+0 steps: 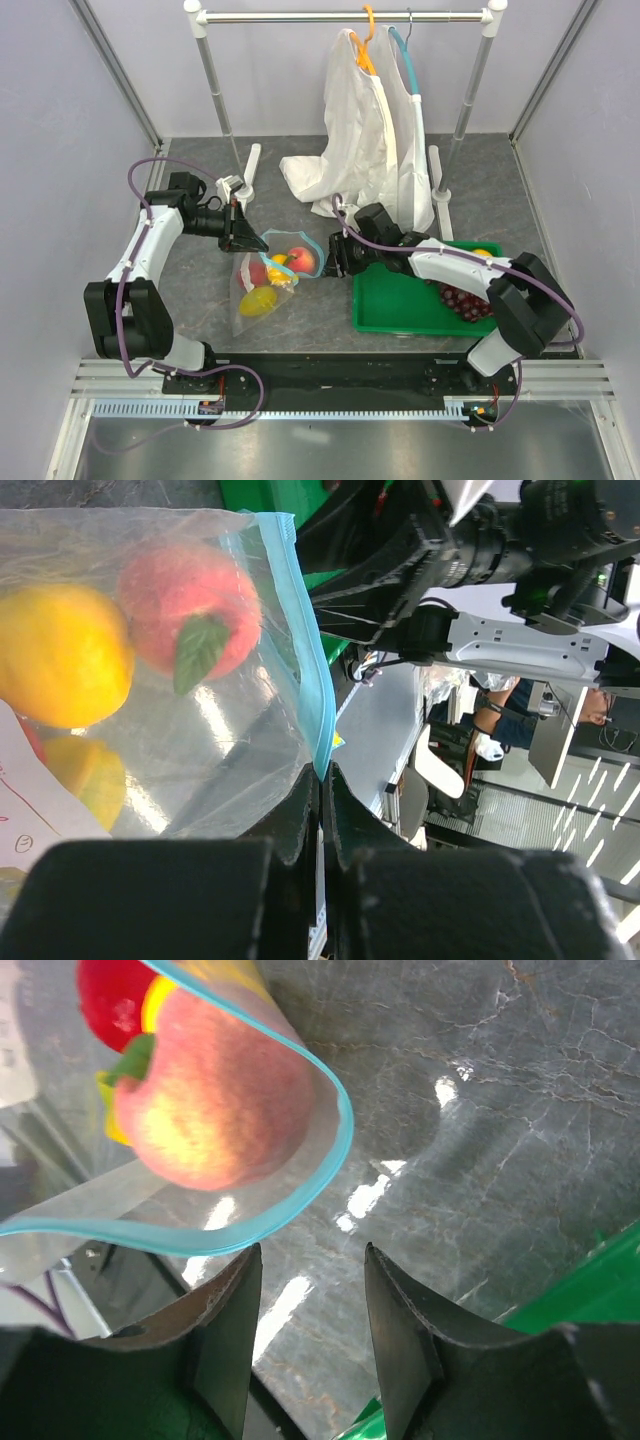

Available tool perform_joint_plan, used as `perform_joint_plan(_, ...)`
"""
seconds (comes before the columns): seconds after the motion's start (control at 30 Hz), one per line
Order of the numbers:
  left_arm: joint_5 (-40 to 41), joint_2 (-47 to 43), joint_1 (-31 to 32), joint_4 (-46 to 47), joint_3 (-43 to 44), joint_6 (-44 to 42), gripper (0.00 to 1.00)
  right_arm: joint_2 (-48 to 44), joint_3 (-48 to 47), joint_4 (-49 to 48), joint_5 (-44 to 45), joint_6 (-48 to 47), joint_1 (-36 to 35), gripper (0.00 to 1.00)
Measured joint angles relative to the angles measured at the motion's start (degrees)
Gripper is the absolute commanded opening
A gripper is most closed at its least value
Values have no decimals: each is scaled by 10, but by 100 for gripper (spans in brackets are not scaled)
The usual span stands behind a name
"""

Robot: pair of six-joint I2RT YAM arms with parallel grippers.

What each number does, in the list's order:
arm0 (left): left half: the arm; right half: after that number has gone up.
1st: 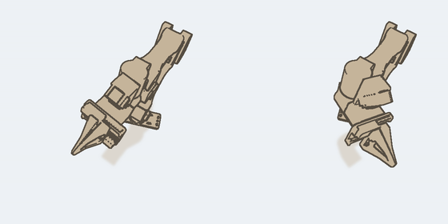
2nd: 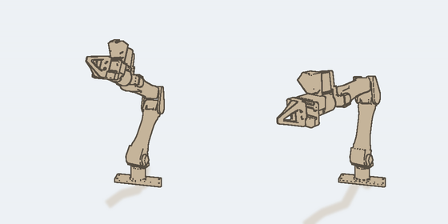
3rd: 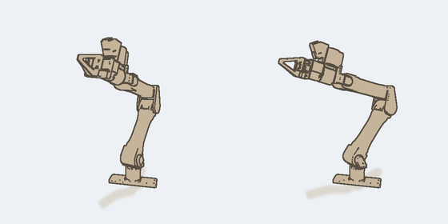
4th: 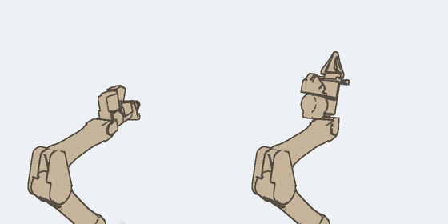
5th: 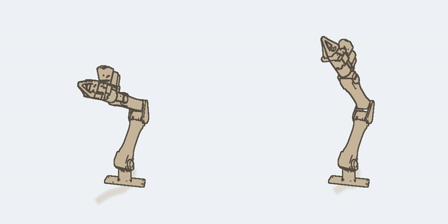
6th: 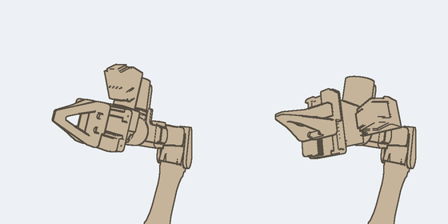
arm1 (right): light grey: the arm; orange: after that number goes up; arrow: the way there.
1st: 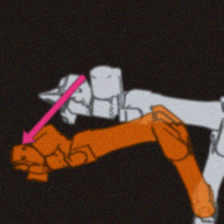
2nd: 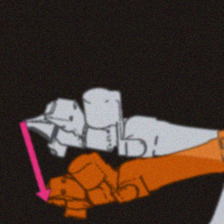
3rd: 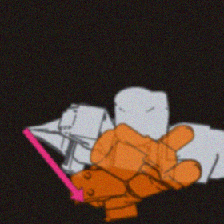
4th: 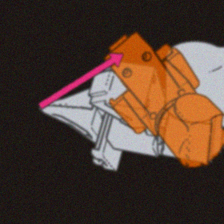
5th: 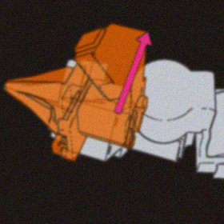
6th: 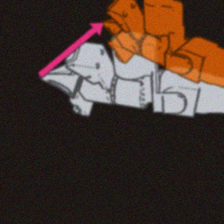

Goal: Place the food in the zip-top bag and seal the zipper
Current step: Adjust the zipper food storage bag at the center of the board.

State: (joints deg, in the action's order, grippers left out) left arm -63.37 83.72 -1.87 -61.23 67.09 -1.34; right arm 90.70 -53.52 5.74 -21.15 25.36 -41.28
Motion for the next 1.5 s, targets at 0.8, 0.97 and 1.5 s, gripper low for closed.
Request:
perform_joint_plan(0.8,-8,0,0,-6,-9,-16,2,66,-19,-24,-39,114,20,0)
perform_joint_plan(0.97,24,-13,0,-17,-7,-24,2,44,-35,-18,-67,131,21,0)
perform_joint_plan(1.5,357,-200,154,-82,130,-66,2,-174,-142,166,-70,47,-19,0)
